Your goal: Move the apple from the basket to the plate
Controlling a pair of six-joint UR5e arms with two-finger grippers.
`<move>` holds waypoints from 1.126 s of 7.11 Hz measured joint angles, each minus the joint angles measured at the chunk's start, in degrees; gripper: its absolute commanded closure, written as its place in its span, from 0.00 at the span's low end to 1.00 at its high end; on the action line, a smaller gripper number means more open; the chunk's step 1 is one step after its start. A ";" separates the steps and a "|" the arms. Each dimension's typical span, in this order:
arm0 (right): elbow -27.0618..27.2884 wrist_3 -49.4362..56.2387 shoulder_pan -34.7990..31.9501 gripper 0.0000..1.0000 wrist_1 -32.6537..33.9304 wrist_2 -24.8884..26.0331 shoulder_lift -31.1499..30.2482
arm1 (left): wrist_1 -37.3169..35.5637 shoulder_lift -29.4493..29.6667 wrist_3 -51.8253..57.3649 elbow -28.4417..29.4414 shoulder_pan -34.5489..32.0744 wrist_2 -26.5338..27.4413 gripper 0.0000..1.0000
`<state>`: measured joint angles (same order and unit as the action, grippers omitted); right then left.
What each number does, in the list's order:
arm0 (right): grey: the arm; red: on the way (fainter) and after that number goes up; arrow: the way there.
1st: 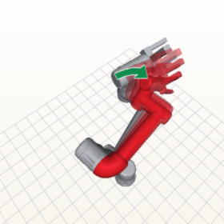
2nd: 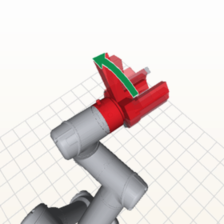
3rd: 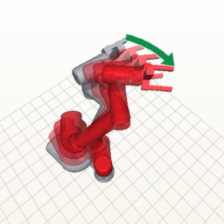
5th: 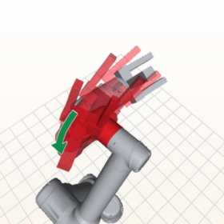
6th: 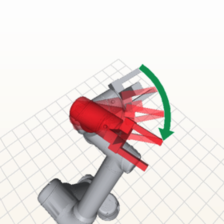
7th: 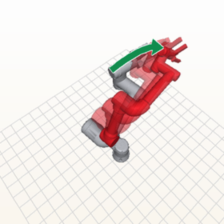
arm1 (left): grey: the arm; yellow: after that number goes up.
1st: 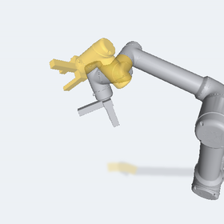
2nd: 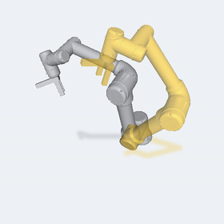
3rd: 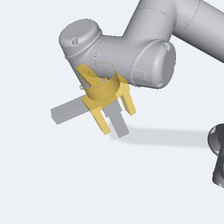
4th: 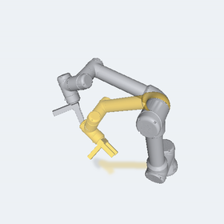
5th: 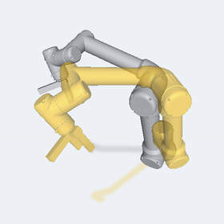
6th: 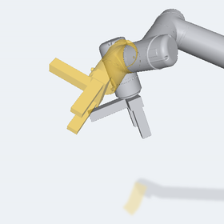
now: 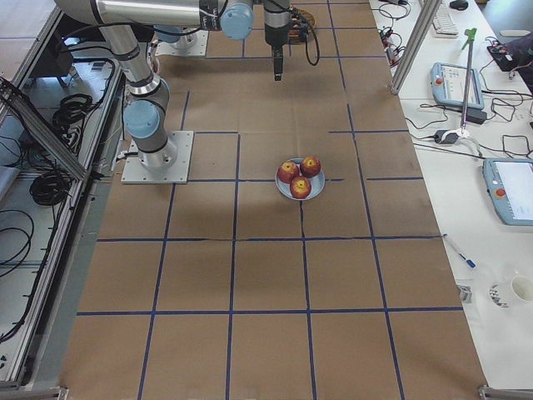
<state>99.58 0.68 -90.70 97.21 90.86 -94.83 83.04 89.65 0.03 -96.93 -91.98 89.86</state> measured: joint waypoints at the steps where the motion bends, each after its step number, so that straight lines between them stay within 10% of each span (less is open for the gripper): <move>1: 0.00 -0.04 0.00 0.00 0.00 -0.04 0.00 | -0.06 0.00 -0.05 -0.04 -0.01 0.08 0.01; 8: 0.00 -0.06 0.00 0.00 0.00 0.02 0.00 | 0.15 0.77 6.98 -0.65 0.94 0.71 0.01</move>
<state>99.58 0.62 -90.70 97.21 90.87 -94.84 83.19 90.42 7.01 -97.58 -91.04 90.58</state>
